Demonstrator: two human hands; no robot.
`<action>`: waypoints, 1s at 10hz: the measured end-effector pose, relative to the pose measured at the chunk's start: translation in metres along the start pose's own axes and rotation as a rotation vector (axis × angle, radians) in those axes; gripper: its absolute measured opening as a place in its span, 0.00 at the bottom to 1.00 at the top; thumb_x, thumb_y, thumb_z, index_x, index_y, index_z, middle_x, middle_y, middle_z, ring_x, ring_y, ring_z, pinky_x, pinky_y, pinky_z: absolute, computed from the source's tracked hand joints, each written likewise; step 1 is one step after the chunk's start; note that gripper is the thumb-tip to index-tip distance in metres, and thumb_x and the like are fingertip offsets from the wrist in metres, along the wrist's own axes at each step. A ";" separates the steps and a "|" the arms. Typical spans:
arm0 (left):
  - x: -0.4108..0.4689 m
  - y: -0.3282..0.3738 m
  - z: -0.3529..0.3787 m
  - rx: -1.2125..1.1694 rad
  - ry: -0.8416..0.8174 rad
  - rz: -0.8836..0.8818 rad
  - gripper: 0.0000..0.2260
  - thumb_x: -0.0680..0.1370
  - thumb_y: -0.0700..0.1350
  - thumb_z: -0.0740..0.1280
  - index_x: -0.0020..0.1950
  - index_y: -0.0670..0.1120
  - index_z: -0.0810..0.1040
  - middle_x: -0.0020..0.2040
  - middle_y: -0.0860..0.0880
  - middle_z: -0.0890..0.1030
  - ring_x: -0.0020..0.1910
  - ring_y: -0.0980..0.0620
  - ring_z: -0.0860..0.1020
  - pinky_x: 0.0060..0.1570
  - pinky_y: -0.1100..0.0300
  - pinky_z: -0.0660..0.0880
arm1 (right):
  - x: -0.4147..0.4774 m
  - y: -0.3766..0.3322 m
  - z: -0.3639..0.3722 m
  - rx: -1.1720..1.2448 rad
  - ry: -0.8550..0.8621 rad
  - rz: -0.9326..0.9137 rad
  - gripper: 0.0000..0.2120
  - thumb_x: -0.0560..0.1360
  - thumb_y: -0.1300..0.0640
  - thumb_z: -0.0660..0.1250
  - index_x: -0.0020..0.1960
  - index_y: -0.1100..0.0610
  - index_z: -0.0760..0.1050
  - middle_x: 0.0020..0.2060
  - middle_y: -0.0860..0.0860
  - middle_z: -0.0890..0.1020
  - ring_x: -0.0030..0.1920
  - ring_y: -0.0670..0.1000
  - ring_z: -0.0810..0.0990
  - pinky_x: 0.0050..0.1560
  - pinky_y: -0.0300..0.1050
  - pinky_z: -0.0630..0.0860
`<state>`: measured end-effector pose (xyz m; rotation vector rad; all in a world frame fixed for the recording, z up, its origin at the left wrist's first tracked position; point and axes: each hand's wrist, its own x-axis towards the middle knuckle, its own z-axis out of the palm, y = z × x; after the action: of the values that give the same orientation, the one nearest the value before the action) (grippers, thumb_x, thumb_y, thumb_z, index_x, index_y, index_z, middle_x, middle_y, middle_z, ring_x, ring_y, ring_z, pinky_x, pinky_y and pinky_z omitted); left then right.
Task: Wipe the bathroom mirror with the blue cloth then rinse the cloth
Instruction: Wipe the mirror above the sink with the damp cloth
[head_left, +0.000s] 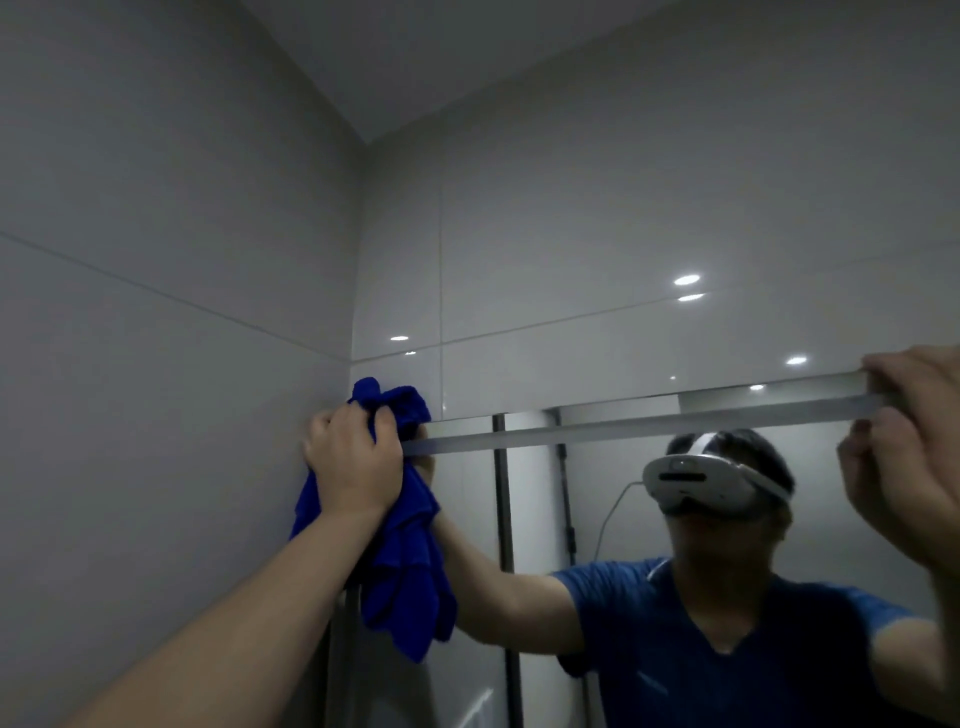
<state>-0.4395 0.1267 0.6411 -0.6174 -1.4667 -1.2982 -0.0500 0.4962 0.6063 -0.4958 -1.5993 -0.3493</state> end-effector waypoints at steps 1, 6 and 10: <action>-0.002 0.007 0.000 -0.034 0.036 -0.055 0.12 0.81 0.53 0.63 0.50 0.45 0.71 0.44 0.47 0.73 0.51 0.36 0.76 0.56 0.42 0.70 | 0.001 0.041 0.031 -0.043 0.029 -0.005 0.34 0.79 0.49 0.68 0.83 0.53 0.64 0.75 0.58 0.72 0.69 0.64 0.76 0.87 0.55 0.46; -0.003 -0.013 -0.002 0.024 -0.032 0.188 0.11 0.81 0.52 0.59 0.42 0.48 0.71 0.47 0.52 0.76 0.49 0.50 0.72 0.56 0.47 0.71 | -0.010 -0.067 -0.062 0.118 0.270 -0.089 0.18 0.76 0.58 0.59 0.64 0.56 0.76 0.56 0.35 0.70 0.51 0.43 0.70 0.54 0.40 0.56; 0.002 -0.027 -0.009 0.154 -0.110 0.358 0.11 0.81 0.52 0.60 0.49 0.45 0.74 0.48 0.47 0.76 0.52 0.46 0.73 0.56 0.48 0.72 | -0.006 0.022 0.042 0.161 0.173 -0.080 0.35 0.81 0.45 0.62 0.85 0.52 0.60 0.81 0.53 0.64 0.76 0.59 0.70 0.76 0.60 0.71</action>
<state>-0.4604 0.1107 0.6309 -0.8162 -1.4490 -0.8775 -0.0746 0.5353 0.5947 -0.2717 -1.4675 -0.3117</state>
